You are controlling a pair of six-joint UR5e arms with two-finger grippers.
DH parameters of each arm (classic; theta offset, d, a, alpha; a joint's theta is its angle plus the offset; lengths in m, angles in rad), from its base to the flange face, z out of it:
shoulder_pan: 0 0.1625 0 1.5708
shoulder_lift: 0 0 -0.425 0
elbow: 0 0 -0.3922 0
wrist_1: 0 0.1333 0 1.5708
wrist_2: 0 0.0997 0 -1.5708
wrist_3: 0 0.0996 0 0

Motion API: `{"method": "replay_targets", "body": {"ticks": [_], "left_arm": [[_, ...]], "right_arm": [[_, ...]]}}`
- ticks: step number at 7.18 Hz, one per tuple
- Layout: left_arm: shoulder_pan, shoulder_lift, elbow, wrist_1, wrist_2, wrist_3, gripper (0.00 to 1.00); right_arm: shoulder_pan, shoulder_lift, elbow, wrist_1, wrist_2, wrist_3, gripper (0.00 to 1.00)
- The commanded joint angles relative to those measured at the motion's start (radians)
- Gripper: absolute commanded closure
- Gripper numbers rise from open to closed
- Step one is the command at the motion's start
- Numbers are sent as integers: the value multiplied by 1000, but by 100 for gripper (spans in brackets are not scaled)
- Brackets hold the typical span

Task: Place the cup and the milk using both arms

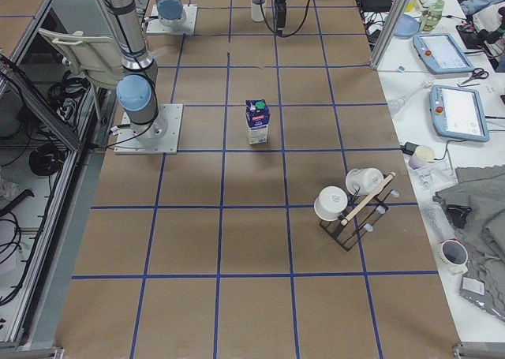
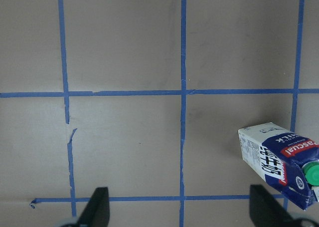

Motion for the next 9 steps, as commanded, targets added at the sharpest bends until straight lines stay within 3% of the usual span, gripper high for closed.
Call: {"method": "replay_targets", "body": {"ticks": [1,3,5,6,8,9], "left_arm": [[78,-9,-121,17,-2,-12,0],[80,-55,-141,20,0,-13,0],[82,-116,-166,98,3,-12,0],[82,-141,-167,109,3,-13,0],[82,-175,-160,117,3,-12,0],[82,-190,-166,136,0,-13,0]], "right_arm": [[-81,1,16,9,-5,-121,0],[-210,-8,133,-17,-2,-331,1],[-325,-8,238,-117,-5,-599,1],[-373,1,314,-198,-3,-669,1],[-433,-8,449,-224,-2,-708,5],[-433,-9,470,-224,-3,-709,9]]}}
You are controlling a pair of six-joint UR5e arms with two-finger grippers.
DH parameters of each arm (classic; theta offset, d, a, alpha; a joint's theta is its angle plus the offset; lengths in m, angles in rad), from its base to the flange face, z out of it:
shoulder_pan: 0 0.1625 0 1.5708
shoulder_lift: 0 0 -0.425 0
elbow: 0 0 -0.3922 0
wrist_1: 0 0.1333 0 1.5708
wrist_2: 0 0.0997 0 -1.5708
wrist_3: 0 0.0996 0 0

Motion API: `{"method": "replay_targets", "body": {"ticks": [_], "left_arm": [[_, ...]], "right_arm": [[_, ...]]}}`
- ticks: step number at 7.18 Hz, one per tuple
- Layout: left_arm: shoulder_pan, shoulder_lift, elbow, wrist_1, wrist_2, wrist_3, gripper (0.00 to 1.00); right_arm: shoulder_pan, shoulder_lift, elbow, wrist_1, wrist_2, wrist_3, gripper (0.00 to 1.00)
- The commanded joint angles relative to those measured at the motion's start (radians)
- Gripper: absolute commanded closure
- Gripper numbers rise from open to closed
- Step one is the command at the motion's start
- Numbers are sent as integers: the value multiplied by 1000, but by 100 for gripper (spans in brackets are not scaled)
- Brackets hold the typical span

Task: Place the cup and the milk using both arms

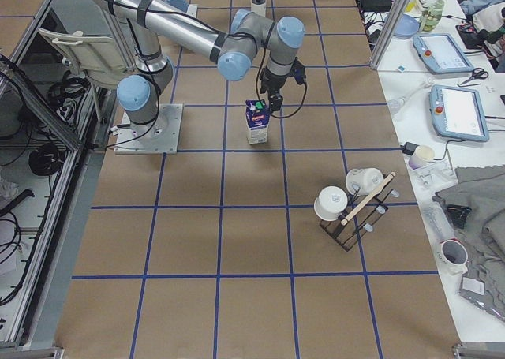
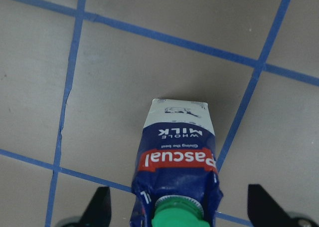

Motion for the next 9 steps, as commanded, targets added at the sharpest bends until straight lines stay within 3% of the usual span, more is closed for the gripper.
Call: {"method": "replay_targets", "body": {"ticks": [1,2,3,4,7,9], "left_arm": [[0,-27,0,23,-5,1,25],[0,-32,3,23,3,4,83],[0,-32,8,23,0,1,100],[0,-35,26,21,-8,4,100],[-24,-8,116,-51,-8,-49,100],[-111,-3,261,-126,-71,-184,100]], "right_arm": [[-9,-3,49,-6,-3,-13,15],[-9,-2,41,-9,-3,-6,44],[-9,-3,34,-17,-1,0,60],[-9,-3,32,-17,-1,0,70],[-7,-6,7,-1,-6,1,73],[-6,-9,-41,-4,8,45,72]]}}
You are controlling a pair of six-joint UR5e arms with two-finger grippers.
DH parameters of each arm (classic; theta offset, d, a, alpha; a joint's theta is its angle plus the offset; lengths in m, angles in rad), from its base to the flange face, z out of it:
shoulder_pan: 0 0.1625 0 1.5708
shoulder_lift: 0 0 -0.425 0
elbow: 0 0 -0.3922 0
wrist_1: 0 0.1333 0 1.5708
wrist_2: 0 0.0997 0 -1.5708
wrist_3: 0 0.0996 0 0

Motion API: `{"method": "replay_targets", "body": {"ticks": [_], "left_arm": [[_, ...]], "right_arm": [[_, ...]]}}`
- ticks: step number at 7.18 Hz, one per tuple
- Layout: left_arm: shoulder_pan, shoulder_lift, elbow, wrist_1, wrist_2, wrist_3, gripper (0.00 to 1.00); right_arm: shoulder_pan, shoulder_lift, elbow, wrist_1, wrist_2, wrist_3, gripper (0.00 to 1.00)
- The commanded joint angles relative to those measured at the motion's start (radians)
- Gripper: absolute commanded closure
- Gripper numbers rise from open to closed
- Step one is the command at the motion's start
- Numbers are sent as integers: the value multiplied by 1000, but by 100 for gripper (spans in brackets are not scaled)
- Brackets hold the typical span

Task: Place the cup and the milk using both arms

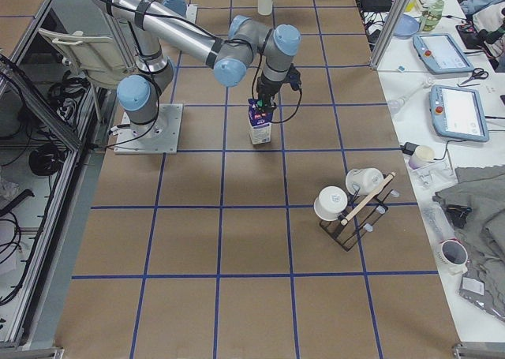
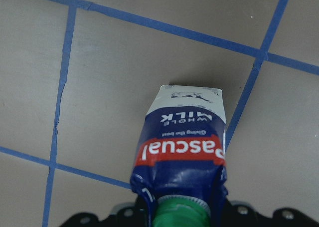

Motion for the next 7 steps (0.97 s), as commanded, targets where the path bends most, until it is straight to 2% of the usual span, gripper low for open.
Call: {"method": "replay_targets", "body": {"ticks": [1,2,4,7], "left_arm": [[-128,-30,162,-47,-41,-203,100],[-179,-58,206,-42,-99,-283,100],[-291,-93,251,-31,-135,-432,100],[-464,-148,219,-4,-138,-587,100]], "right_arm": [[15,6,-83,7,18,100,72],[73,13,-119,6,18,146,72],[226,39,-176,4,21,380,72],[383,151,-307,1,102,621,71]]}}
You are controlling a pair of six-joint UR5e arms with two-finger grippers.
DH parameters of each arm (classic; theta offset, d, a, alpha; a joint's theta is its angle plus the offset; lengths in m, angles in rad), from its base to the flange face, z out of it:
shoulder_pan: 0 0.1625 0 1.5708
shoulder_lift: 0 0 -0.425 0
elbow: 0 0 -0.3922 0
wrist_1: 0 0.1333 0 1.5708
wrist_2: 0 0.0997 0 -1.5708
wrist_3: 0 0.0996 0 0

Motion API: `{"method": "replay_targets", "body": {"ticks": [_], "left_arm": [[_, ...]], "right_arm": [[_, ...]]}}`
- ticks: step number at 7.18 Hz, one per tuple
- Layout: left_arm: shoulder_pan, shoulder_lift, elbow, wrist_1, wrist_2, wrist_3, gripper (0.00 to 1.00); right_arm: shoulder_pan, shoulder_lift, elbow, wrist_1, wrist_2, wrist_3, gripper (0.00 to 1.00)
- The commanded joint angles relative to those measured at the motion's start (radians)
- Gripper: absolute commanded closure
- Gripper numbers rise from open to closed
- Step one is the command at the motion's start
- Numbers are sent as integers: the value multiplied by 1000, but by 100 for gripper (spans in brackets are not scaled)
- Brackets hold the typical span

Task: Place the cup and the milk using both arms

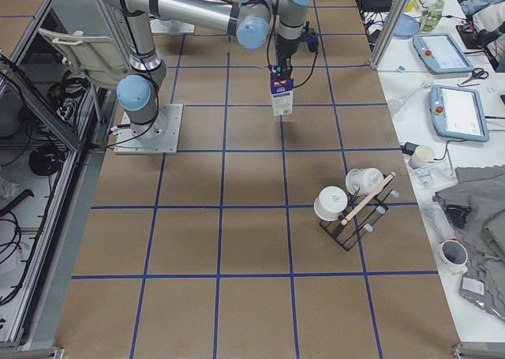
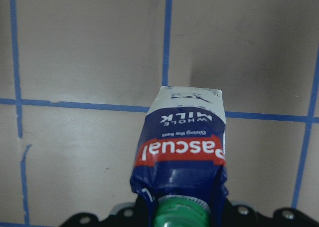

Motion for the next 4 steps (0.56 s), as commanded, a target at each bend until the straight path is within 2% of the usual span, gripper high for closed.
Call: {"method": "replay_targets", "body": {"ticks": [1,2,4], "left_arm": [[-108,-33,-35,53,-31,-93,100],[-137,-44,-65,85,-77,-120,100],[-181,-55,-142,223,-78,-142,100]], "right_arm": [[98,88,-100,-3,44,160,71],[130,112,-113,-14,45,201,71],[170,130,-111,-28,80,258,71]]}}
